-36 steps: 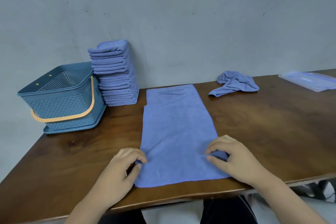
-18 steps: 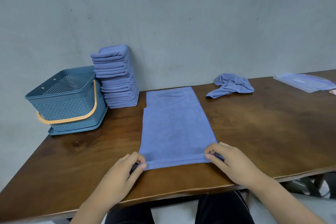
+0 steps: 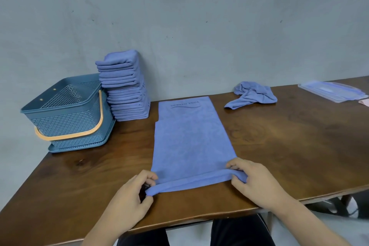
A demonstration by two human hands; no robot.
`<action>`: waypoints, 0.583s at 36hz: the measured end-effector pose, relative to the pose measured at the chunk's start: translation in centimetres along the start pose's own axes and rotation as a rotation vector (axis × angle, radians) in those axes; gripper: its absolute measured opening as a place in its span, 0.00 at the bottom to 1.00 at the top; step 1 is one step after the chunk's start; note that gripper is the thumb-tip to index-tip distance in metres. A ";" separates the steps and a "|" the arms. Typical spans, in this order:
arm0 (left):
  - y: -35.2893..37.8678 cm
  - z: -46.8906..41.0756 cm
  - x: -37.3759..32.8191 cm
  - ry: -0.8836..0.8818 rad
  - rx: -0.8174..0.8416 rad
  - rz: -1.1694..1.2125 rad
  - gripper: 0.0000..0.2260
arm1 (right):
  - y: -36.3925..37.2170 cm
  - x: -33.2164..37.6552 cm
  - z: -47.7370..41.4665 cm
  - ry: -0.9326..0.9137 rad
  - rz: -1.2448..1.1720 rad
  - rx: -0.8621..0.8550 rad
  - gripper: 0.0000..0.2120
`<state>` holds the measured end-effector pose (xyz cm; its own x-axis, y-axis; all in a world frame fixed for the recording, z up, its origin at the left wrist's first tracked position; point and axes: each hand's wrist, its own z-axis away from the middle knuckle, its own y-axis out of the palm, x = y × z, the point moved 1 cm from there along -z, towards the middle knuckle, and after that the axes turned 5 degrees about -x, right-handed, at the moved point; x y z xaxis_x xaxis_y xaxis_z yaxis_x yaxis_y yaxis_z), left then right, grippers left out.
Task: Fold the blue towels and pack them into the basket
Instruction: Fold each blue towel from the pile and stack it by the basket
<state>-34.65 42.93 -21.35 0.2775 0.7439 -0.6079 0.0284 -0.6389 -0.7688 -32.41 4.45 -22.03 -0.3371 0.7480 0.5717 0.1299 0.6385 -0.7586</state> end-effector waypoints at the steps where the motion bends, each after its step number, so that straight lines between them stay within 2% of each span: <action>1: 0.0 0.0 -0.1 -0.001 -0.016 0.022 0.17 | -0.2 0.2 -0.1 0.021 -0.040 -0.014 0.13; 4: -0.2 -0.1 0.0 -0.041 -0.057 0.098 0.07 | -0.7 0.1 -0.2 0.077 -0.167 -0.051 0.12; 6: -0.2 -0.2 0.2 -0.069 -0.090 0.162 0.05 | -0.8 -0.1 -0.3 0.119 -0.246 -0.067 0.06; 10: -0.4 -0.3 0.0 -0.092 -0.111 0.281 0.06 | -1.4 0.3 -0.4 0.160 -0.421 -0.074 0.13; 14: -0.7 -0.4 0.0 -0.113 -0.137 0.385 0.08 | -1.9 1.2 -0.2 0.200 -0.548 -0.065 0.13; 21: -1.3 -1.6 -1.2 -0.093 -0.169 0.479 0.08 | -2.2 1.9 -1.2 0.247 -0.586 -0.114 0.13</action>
<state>-33.44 42.58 -19.30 0.2107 0.3697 -0.9049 0.0762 -0.9291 -0.3619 -32.28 4.68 -18.86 -0.1599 0.2803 0.9465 0.0923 0.9589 -0.2683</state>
